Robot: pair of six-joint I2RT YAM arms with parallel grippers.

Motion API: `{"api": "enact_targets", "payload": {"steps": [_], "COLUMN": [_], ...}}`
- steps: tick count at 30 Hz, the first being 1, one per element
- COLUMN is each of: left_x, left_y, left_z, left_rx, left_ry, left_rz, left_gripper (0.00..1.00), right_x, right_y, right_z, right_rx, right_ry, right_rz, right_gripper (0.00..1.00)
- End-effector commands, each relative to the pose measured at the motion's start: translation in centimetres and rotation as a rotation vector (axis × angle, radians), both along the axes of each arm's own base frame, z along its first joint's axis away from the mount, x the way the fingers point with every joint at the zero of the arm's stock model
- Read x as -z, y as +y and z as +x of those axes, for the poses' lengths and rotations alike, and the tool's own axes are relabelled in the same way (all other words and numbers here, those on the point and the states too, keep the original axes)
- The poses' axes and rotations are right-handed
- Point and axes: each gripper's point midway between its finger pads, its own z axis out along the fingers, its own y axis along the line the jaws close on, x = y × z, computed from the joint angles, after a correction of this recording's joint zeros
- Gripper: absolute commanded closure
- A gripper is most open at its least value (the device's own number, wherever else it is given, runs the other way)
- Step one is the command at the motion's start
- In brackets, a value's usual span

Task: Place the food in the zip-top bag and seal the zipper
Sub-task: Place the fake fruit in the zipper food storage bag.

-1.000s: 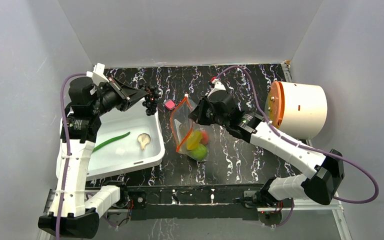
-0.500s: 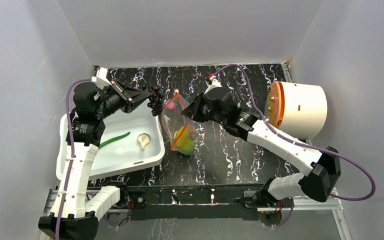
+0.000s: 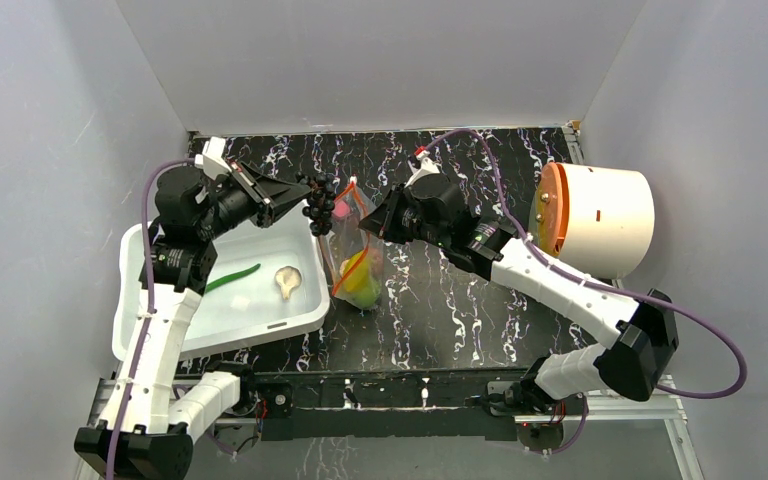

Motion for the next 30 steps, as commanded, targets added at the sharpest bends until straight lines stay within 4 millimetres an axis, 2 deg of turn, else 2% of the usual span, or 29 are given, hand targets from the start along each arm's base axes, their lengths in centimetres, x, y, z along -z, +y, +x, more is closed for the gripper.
{"api": "enact_targets", "payload": {"steps": [1, 8, 15, 21, 30], "left_x": [-0.4, 0.3, 4.1, 7.1, 9.7], "left_y": [-1.2, -2.8, -3.7, -3.3, -2.3], "left_z": [-1.2, -1.7, -2.5, -3.0, -3.2], "left_rx": [0.069, 0.129, 0.167, 0.168, 0.152], "left_ry": [-0.023, -0.02, 0.042, 0.09, 0.143], "left_rz": [-0.032, -0.022, 0.055, 0.128, 0.252], "left_gripper": [1.0, 1.0, 1.0, 1.0, 1.0], "right_x": [-4.4, -4.4, -5.1, -5.2, -5.6], "right_y": [1.3, 1.6, 1.4, 1.2, 1.0], "right_z": [0.7, 0.8, 0.9, 0.8, 0.5], "right_rx": [-0.01, -0.015, -0.006, -0.005, -0.006], "right_ry": [-0.076, -0.073, -0.089, -0.092, -0.095], "right_rz": [0.108, 0.109, 0.11, 0.112, 0.119], "right_gripper": [1.0, 1.0, 1.0, 1.0, 1.0]}}
